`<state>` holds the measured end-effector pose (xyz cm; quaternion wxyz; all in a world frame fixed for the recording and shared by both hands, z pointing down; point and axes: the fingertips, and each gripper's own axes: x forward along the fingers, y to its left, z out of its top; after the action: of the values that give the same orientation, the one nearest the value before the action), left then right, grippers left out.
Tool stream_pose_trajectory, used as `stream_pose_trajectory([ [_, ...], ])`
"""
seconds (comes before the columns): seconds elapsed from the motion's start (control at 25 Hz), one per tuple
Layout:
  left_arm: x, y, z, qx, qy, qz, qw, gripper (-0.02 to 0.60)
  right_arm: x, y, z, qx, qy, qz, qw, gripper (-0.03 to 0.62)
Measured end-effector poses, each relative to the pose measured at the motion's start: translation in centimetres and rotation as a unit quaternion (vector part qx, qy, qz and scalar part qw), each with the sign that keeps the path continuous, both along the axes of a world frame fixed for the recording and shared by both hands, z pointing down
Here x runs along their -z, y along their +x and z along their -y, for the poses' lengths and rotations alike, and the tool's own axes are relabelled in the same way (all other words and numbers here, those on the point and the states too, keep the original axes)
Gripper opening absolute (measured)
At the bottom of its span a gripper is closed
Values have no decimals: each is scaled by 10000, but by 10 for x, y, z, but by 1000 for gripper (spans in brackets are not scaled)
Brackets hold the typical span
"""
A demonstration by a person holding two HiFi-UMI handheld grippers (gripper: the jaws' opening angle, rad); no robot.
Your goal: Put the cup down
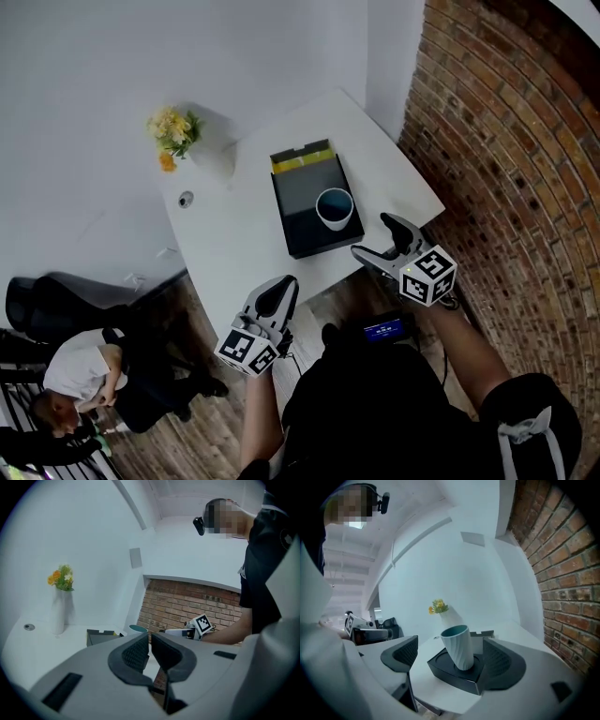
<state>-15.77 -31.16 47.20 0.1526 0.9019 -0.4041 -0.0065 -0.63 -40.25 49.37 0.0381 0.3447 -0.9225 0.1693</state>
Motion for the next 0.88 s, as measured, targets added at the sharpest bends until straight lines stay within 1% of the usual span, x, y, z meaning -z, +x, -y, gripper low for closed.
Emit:
stream_pose_trajectory([
  [0.04,1,4,1,-42,22,-13,10000,26,8,1,-5,19,-23,166,9999,437],
  [0.12,2,11,3,-134,58,-36,9999,26,27,6,-13,-6,-70,578,9983,341],
  [0.2,3,17,4,-217,85,-59,9997,26,44,12,-18,-71,-70,915,9958,259],
  [0.28,4,22,5,-280,100,-86,9995,26,57,17,-22,-113,-64,1112,9937,202],
  [0.36,6,27,3,-349,115,-133,9992,23,66,19,-27,-111,-83,1251,9921,113],
  [0.44,10,32,1,-430,136,-184,9988,9,73,19,-34,-56,-126,1369,9905,51],
  [0.56,17,39,-3,-557,179,-210,9981,8,79,12,-46,152,-246,1551,9875,26],
  [0.68,28,47,-9,-760,276,-239,9964,8,80,0,-59,412,-387,1651,9847,15],
  [0.76,34,53,-14,-896,388,-146,9951,8,78,-6,-66,590,-472,1604,9842,14],
  [0.88,38,57,-18,-1027,555,102,9931,8,75,-11,-70,822,-494,1403,9854,14],
])
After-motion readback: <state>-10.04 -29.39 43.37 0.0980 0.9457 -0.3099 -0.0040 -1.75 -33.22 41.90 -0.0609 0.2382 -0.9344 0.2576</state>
